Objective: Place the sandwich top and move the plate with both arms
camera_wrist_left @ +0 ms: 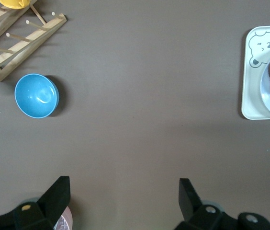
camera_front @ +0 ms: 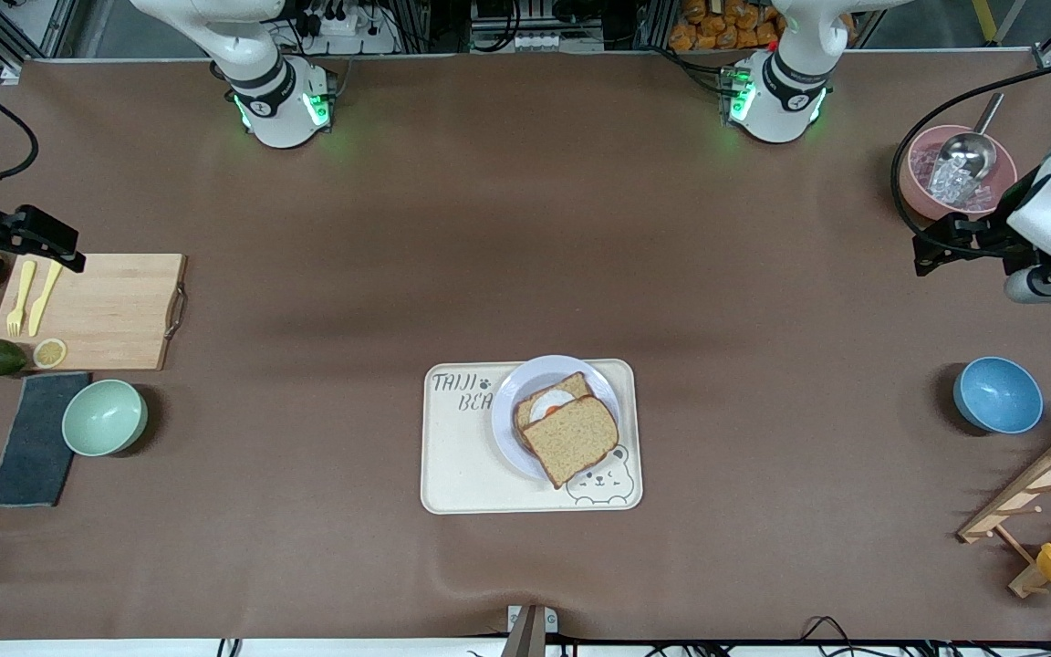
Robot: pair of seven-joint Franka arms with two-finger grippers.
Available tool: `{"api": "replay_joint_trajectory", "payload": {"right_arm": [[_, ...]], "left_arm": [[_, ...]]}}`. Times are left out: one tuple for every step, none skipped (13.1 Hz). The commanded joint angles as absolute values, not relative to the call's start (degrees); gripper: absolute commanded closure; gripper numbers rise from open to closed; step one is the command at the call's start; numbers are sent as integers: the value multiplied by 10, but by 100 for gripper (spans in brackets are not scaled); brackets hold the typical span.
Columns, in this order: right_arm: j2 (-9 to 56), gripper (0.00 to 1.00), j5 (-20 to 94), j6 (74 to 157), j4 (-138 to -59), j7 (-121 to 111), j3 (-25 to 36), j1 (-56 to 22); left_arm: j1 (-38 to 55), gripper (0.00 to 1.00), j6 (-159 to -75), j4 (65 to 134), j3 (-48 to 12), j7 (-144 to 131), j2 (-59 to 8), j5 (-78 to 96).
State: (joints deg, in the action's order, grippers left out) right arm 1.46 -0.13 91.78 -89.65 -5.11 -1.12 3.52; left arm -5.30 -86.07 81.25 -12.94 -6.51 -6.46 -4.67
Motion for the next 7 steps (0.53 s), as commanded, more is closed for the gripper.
{"api": "replay_joint_trajectory", "payload": {"right_arm": [[9, 0, 9, 918, -900, -51, -19, 51], [9, 0, 9, 918, -900, -52, -19, 51], [11, 0, 9, 918, -900, -53, -19, 52], [13, 0, 8, 918, -900, -53, -19, 54], [14, 0, 8, 918, -900, -53, -19, 56], [16, 0, 9, 919, -900, -53, -19, 61], [16, 0, 9, 918, -899, -53, -19, 62]], "left_arm": [[-23, 0, -877, 892, -82, -75, 9, -19], [-15, 0, -879, 903, -65, -75, 19, -11], [-5, 0, -878, 907, -61, -75, 21, -11], [3, 0, -878, 908, -55, -77, 22, -11], [15, 0, -876, 909, -44, -85, 25, -11], [32, 0, -875, 914, -30, -98, 31, -10], [42, 0, -876, 918, -26, -103, 31, -10]]}}
